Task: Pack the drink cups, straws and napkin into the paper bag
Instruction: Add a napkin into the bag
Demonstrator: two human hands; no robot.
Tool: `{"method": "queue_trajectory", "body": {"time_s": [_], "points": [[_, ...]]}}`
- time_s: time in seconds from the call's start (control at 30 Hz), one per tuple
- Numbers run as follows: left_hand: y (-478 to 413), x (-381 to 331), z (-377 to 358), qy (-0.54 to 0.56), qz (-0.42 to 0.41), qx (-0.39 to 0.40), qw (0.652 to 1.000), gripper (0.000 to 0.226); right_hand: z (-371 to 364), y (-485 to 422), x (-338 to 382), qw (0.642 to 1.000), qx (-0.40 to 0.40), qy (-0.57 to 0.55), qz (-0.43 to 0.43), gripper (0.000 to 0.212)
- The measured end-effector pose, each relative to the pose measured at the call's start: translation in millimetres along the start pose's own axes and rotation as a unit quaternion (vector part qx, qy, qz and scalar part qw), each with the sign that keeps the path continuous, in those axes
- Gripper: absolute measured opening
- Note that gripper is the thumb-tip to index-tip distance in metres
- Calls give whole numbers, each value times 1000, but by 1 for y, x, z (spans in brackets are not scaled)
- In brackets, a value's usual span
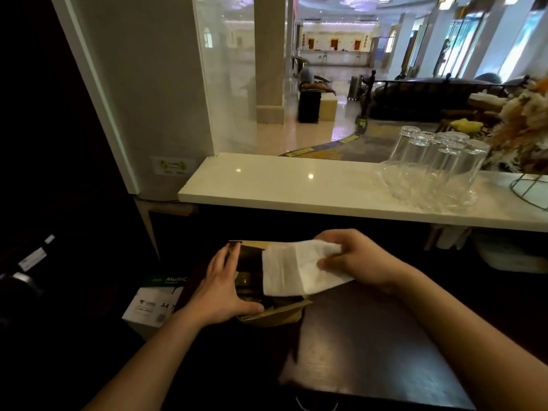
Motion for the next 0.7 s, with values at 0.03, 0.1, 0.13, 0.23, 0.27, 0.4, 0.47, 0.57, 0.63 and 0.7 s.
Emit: {"method": "queue_trajectory", "body": {"time_s": [0.03, 0.1, 0.13, 0.23, 0.27, 0.4, 0.47, 0.57, 0.63, 0.7], "points": [[0, 0, 0, 4, 0, 7, 1000, 144, -10, -7, 3, 1000, 11, 29, -2, 29], [-1, -1, 1, 11, -4, 20, 1000, 144, -35, -22, 7, 997, 32, 72, -10, 30], [0, -2, 2, 12, -8, 22, 1000, 143, -47, -29, 8, 995, 43, 91, -19, 31], [1, -6, 3, 11, -12, 17, 1000, 144, -79, -53, 6, 987, 63, 145, -34, 33], [1, -7, 3, 12, -11, 19, 1000, 144, -87, -61, 3, 986, 61, 154, -36, 31], [3, -7, 4, 14, -11, 24, 1000, 143, -116, -85, -23, 990, 59, 92, -85, 39], [4, -6, 4, 11, -9, 23, 1000, 143, -124, -92, -39, 989, 62, 60, -117, 47], [4, -6, 3, 8, -3, 22, 1000, 143, -126, -98, -62, 984, 54, 69, -158, 55], [4, -7, 1, 2, 0, 23, 1000, 142, -125, -99, -75, 980, 35, 59, -185, 54], [3, -9, 0, 1, -2, 26, 1000, 141, -125, -98, -85, 973, 24, 87, -211, 40]]}}
Point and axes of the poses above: each hand's wrist, its own y-axis away from the middle knuckle, its own z-axis out of the back of the hand, x = y × z, the point moved 7 cm from there along -y, towards the middle knuckle, and after that the axes turned 2 degrees about x, right-handed, at the moved point
